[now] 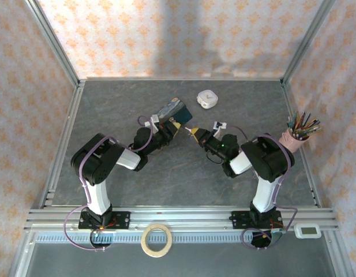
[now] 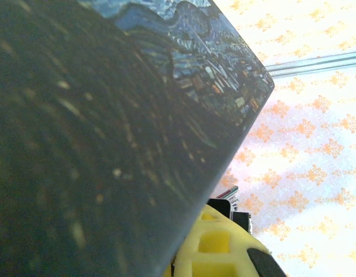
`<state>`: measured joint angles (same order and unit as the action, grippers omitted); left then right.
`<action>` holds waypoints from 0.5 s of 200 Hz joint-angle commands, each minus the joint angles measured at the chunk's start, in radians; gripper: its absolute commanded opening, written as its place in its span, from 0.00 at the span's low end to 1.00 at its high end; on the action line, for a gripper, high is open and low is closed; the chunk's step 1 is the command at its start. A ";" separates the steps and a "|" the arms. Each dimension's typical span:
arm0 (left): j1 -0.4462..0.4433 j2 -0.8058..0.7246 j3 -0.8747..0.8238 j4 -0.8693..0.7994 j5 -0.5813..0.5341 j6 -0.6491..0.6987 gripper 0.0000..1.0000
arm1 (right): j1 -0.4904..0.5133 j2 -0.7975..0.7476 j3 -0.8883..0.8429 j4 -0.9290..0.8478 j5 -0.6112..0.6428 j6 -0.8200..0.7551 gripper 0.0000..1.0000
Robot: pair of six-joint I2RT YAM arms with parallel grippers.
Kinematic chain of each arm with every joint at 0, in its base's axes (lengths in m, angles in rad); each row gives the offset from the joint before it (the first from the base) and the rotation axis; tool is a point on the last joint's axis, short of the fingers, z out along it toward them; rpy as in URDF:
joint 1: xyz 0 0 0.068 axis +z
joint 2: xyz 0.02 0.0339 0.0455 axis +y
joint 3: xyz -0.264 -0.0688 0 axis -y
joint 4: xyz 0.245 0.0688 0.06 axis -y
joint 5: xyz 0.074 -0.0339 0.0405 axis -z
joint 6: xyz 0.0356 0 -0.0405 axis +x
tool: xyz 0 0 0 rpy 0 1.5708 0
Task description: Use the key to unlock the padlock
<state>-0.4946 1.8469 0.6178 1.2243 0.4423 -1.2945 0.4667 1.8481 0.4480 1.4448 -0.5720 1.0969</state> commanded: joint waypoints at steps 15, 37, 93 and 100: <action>0.008 -0.005 0.001 0.100 0.022 -0.005 0.00 | 0.010 0.028 0.032 0.050 0.004 -0.003 0.00; 0.008 -0.010 0.003 0.090 0.022 0.002 0.00 | 0.014 0.034 0.045 0.042 0.002 -0.006 0.00; 0.007 -0.025 -0.003 0.059 0.015 0.023 0.00 | 0.027 0.044 0.068 0.032 -0.007 -0.011 0.00; 0.004 -0.026 -0.002 0.057 0.016 0.024 0.00 | 0.028 0.045 0.070 0.030 -0.009 -0.012 0.00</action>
<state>-0.4896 1.8465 0.6178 1.2240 0.4408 -1.2896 0.4835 1.8793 0.4885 1.4437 -0.5724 1.0966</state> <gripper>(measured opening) 0.050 0.041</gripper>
